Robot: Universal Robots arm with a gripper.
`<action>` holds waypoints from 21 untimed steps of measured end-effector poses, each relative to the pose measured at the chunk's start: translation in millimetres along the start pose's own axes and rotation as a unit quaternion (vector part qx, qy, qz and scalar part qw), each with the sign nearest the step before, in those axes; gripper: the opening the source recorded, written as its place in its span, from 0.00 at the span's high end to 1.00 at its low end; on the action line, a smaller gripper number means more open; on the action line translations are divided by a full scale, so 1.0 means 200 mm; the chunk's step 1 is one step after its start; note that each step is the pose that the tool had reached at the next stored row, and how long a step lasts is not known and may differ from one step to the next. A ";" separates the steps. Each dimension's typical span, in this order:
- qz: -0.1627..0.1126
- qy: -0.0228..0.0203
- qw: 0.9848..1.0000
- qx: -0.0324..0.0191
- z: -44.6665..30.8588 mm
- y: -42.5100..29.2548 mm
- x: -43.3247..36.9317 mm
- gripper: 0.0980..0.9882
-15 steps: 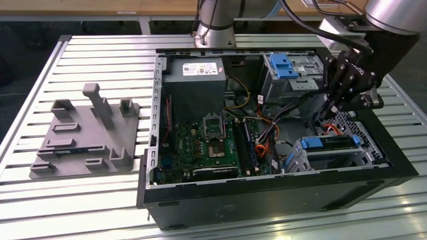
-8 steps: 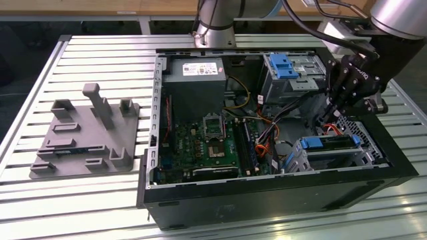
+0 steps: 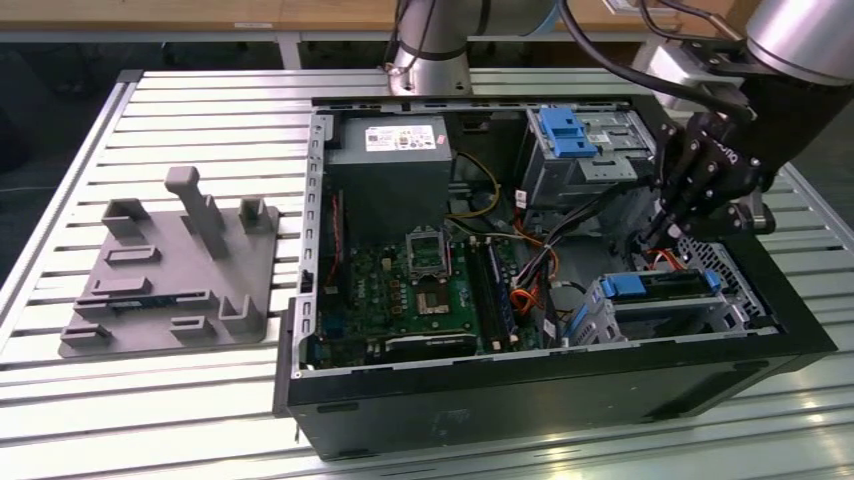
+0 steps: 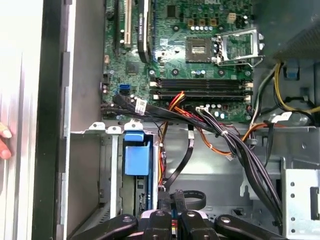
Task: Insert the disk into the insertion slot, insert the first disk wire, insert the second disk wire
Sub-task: 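Insert the second disk wire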
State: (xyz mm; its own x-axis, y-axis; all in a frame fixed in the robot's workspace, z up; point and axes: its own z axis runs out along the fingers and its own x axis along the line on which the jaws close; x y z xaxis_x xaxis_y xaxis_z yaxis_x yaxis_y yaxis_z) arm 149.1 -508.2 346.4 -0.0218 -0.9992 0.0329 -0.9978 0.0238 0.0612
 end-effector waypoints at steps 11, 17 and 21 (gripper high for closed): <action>0.009 -0.004 1.000 -0.002 0.004 -0.028 0.043 0.94; 0.009 -0.004 1.000 -0.002 0.005 -0.025 0.047 0.94; 0.009 -0.004 1.000 -0.002 0.006 -0.020 0.059 0.94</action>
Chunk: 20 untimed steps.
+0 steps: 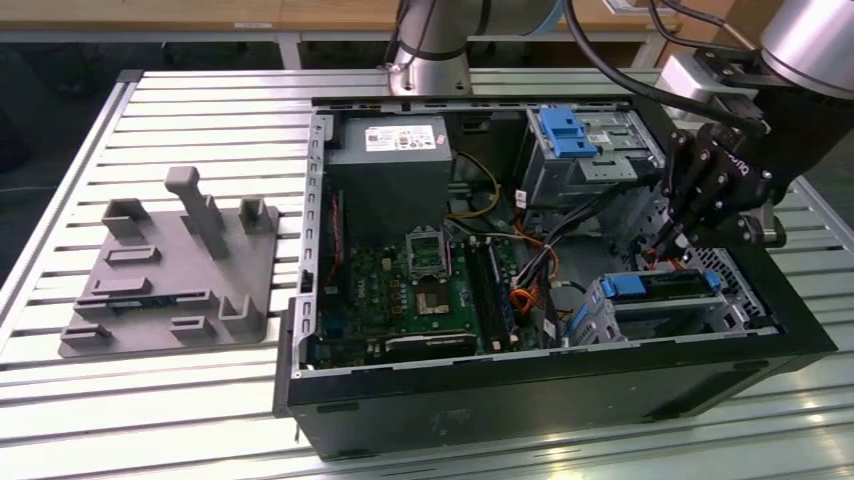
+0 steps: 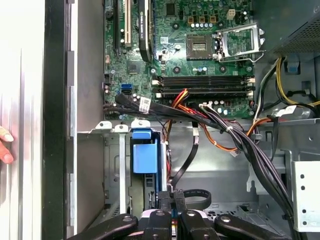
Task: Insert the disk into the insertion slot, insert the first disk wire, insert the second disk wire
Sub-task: 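Insert the second disk wire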
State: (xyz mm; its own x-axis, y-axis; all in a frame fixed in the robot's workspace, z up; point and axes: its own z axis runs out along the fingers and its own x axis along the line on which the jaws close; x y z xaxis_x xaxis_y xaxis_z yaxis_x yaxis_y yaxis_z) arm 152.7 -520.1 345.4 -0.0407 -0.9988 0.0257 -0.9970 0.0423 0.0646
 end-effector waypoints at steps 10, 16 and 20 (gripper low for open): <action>-0.005 0.000 1.000 0.000 0.005 -0.001 0.025 0.94; -0.007 0.000 1.000 0.000 0.007 -0.001 0.031 0.94; -0.007 0.000 1.000 0.000 0.009 -0.001 0.033 0.94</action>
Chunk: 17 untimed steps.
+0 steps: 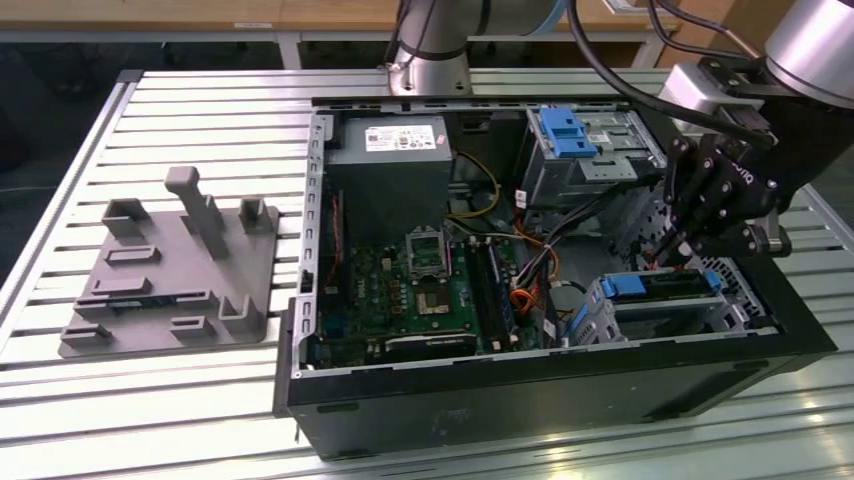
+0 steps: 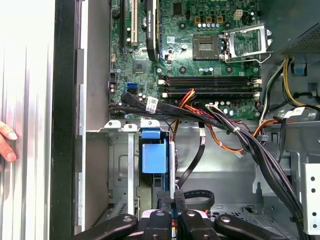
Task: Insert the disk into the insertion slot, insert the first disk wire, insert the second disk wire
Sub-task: 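Insert the second disk wire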
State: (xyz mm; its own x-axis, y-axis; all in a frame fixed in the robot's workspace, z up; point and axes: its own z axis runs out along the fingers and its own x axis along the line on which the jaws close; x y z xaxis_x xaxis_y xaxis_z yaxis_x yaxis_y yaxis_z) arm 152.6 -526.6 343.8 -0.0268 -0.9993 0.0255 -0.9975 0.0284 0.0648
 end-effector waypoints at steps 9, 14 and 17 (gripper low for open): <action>0.000 0.000 1.000 0.000 0.005 -0.002 0.013 0.94; 0.000 0.000 1.000 0.000 0.006 -0.003 0.020 0.94; 0.000 0.000 1.000 0.000 0.007 -0.003 0.021 0.94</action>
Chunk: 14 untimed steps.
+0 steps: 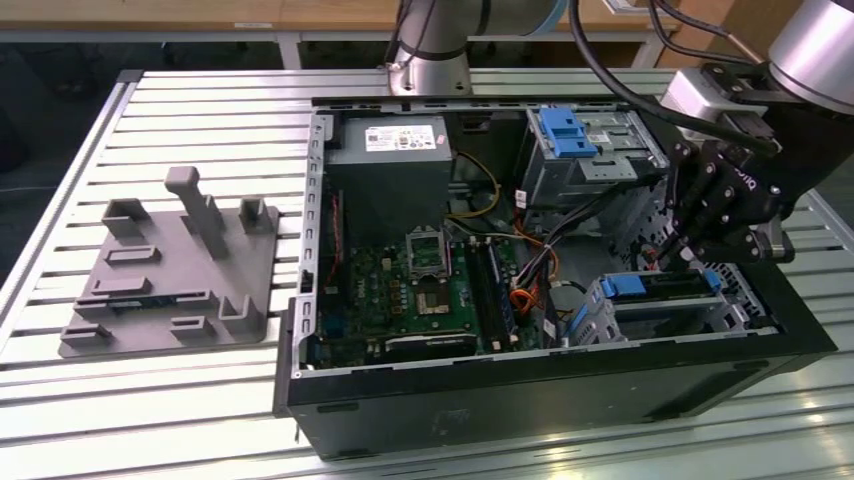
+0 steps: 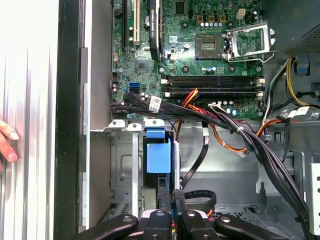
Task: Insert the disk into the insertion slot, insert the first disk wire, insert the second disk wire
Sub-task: 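Insert the second disk wire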
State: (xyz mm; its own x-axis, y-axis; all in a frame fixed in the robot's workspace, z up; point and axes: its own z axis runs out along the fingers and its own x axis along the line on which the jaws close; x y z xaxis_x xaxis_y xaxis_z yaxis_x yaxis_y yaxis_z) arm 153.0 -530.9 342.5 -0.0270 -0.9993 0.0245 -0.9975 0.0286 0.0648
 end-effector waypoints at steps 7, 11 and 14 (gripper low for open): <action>0.000 0.000 1.000 0.000 0.004 0.000 0.005 0.94; 0.000 0.000 1.000 0.000 0.008 -0.001 0.008 0.94; 0.000 0.000 1.000 0.000 0.012 -0.001 0.010 0.94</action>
State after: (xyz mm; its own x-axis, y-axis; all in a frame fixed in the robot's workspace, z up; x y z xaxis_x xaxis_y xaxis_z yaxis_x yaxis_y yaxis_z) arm 153.0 -532.9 340.1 -0.0270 -0.9993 0.0246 -0.9975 0.0286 0.0648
